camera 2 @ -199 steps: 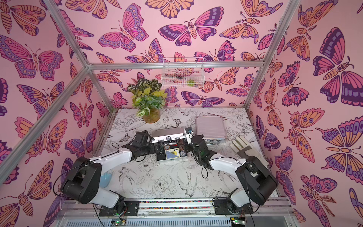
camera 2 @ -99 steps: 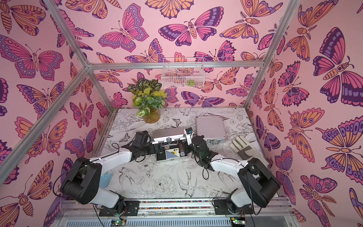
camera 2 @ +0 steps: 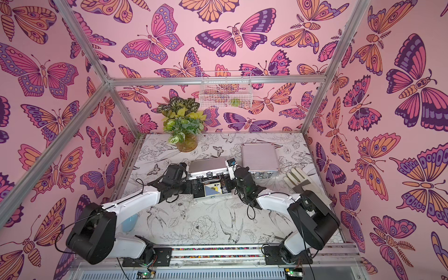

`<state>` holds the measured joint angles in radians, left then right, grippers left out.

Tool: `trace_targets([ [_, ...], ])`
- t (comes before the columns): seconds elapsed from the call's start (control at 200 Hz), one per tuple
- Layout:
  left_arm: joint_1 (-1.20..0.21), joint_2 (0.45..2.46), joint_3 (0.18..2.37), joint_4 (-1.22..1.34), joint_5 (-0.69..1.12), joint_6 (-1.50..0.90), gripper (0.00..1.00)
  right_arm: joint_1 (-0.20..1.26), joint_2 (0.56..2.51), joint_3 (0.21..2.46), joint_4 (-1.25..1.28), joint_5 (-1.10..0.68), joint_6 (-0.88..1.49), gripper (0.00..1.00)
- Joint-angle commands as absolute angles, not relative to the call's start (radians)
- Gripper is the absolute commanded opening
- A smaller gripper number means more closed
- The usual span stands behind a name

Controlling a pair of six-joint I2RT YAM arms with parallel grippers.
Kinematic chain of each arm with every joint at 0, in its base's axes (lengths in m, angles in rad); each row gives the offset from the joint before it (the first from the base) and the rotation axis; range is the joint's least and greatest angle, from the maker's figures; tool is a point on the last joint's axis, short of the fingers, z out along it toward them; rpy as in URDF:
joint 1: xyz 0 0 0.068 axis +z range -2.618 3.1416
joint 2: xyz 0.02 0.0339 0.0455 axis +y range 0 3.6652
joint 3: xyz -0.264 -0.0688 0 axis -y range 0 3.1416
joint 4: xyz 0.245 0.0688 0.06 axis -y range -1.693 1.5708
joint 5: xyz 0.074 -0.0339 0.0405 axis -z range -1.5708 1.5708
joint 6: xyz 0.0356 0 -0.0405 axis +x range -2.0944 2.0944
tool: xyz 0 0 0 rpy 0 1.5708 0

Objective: Close the poker set cases
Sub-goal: Close the lid of the poker set case.

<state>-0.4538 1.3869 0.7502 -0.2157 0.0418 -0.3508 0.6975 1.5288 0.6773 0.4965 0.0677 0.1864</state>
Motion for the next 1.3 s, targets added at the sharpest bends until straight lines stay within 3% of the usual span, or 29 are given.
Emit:
trace_targets([
  [0.0, -0.489, 1.350, 0.796, -0.301, 0.091, -0.267, 1.00, 0.705, 1.546, 0.719, 0.491, 0.080, 0.184, 0.41],
  [0.666, -0.514, 1.095, 0.799, -0.344, 0.207, -0.206, 1.00, 0.706, 1.565, 0.718, 0.484, 0.102, 0.190, 0.42],
  [1.297, -0.515, 1.201, 0.950, -0.224, 0.138, -0.210, 1.00, 0.705, 1.519, 0.634, 0.441, 0.021, 0.188, 0.43],
])
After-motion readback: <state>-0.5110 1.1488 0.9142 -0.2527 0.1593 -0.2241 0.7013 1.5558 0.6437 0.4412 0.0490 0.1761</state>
